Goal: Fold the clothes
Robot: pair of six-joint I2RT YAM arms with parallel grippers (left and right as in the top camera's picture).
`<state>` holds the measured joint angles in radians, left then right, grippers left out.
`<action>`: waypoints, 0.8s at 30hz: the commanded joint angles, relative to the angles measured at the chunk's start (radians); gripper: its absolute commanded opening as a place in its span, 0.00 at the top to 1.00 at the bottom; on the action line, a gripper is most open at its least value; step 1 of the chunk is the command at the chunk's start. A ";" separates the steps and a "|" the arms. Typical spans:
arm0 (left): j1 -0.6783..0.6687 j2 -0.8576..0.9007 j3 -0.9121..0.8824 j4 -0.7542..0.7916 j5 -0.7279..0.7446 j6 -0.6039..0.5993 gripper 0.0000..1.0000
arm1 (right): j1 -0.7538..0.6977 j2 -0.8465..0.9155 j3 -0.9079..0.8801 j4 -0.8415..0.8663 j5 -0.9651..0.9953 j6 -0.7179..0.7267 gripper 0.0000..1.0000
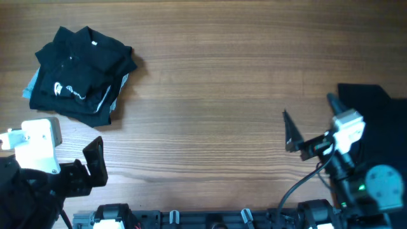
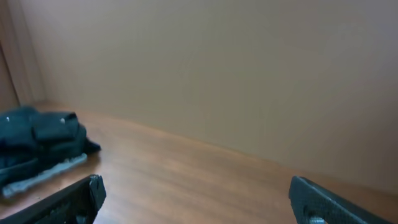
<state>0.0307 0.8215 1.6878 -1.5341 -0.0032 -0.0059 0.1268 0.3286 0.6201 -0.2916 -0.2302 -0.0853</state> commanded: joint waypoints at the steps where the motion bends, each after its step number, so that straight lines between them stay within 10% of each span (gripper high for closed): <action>1: -0.006 -0.001 0.001 0.001 -0.010 -0.010 0.00 | -0.005 -0.137 -0.182 0.075 0.018 0.034 0.00; 24: -0.006 -0.001 0.001 0.001 -0.010 -0.010 0.00 | -0.005 -0.325 -0.615 0.399 0.029 0.328 0.00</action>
<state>0.0307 0.8215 1.6878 -1.5345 -0.0032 -0.0059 0.1268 0.0181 0.0063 0.1101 -0.2222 0.2214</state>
